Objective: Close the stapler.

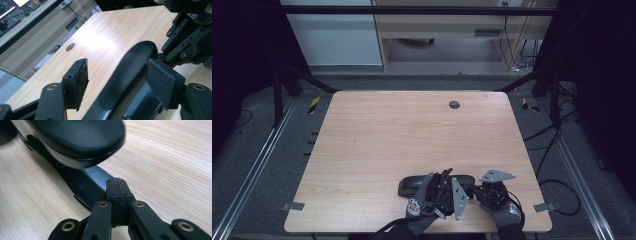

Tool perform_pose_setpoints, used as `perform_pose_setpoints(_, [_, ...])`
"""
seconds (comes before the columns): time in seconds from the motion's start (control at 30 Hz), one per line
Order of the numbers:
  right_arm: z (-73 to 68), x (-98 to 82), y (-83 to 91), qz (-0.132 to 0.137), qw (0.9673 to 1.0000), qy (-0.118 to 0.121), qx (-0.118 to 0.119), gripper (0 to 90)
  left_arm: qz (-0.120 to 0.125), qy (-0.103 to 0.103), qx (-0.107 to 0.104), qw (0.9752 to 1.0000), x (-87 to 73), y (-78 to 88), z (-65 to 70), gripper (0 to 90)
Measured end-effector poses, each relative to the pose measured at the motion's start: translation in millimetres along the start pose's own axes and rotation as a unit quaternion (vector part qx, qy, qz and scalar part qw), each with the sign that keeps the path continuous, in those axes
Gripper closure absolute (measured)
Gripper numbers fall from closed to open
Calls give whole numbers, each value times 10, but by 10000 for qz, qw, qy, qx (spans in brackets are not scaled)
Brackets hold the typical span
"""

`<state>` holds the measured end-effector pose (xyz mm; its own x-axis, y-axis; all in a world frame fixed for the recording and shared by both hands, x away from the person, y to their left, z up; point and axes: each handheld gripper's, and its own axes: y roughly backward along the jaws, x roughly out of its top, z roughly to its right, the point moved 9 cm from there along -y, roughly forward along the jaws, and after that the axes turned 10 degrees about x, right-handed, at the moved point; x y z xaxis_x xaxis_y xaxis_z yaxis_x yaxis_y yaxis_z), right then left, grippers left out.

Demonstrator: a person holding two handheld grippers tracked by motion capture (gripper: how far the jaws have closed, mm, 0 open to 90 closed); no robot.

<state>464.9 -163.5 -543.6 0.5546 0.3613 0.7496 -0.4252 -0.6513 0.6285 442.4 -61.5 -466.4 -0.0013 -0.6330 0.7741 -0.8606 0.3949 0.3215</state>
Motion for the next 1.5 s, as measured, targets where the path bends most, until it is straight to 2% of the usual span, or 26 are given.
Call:
perform_pose_setpoints(0.17, [33,35,61,146,9999,-58,-66,900,-47,117,-45,9999,-21,69,-140,337])
perform_pose_setpoints(0.43, [118,147,198,536,9978,-245,-294,900,-149,542,-90,9984,-131,151,-454,349])
perform_pose_setpoints(0.5, [123,162,217,582,9973,-300,-323,900,-202,582,-55,9981,-171,158,-521,351])
perform_pose_setpoints(0.9, [137,260,336,817,9956,-247,-377,900,-451,904,25,9949,-429,220,-862,354])
perform_pose_setpoints(1.13, [117,354,418,1025,9938,-193,-395,900,-541,1133,75,9921,-608,274,-1053,352])
perform_pose_setpoints(1.23, [88,397,455,1093,9932,-164,-377,900,-621,1282,73,9898,-719,294,-1120,352])
perform_pose_setpoints(1.5, [-10,503,499,1168,9928,-68,-272,900,-871,1535,255,9840,-1072,377,-1356,347])
